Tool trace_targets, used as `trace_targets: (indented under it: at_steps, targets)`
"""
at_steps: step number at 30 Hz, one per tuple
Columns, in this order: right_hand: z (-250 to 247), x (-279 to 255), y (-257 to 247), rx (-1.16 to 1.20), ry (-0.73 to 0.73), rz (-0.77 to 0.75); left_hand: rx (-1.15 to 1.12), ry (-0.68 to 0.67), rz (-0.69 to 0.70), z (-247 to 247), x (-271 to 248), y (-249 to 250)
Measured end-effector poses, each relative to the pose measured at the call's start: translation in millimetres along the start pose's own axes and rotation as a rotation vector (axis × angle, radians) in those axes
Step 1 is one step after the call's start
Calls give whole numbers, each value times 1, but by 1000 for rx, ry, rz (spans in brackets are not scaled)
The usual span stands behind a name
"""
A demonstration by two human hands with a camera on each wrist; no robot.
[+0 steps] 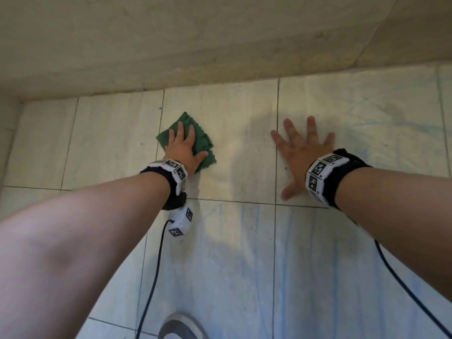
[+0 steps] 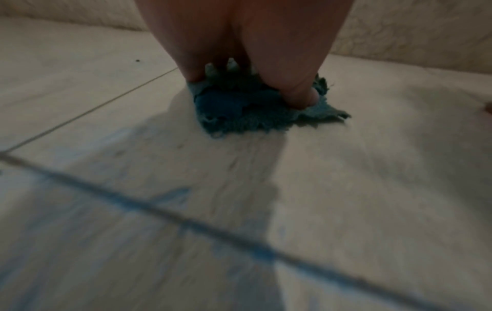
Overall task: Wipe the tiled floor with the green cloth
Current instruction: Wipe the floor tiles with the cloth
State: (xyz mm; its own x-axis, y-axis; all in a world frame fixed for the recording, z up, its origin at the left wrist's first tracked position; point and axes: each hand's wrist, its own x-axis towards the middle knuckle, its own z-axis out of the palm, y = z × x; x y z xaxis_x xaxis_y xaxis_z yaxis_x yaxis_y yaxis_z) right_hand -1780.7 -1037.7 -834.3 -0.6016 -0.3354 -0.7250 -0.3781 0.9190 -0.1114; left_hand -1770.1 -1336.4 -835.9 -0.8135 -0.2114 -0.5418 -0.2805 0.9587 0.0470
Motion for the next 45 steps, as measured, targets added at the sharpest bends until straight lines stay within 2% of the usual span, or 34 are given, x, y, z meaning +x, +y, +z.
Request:
trace_targets:
  at_steps: [3, 7, 10, 13, 18, 27, 30, 34, 37, 41, 45]
  targets:
    - [4, -6, 3, 39, 0, 34, 37, -8, 53, -8, 14, 29]
    - [17, -19, 5, 166, 11, 190, 113, -42, 208, -16, 26, 93]
    - [21, -22, 6, 194, 12, 209, 210, -88, 395, -12, 26, 158]
    - [18, -22, 7, 191, -3, 203, 257, -101, 456, -6, 20, 190]
    - [20, -26, 8, 184, -2, 181, 229, -121, 452, 3, 2, 154]
    - [32, -37, 10, 163, 44, 132, 166, -119, 288, 40, -72, 41]
    - [35, -44, 7, 141, 39, 120, 198, -128, 306, 61, -104, 48]
    - [38, -50, -2, 102, 66, 130, 251, -169, 453, 88, -135, 105]
    - [42, -54, -2, 97, 82, 139, 243, -173, 480, 98, -142, 131]
    - [45, -61, -1, 90, 63, 138, 262, -162, 515, 96, -140, 111]
    - [45, -64, -9, 93, 54, 107, 208, -149, 444, 89, -134, 60]
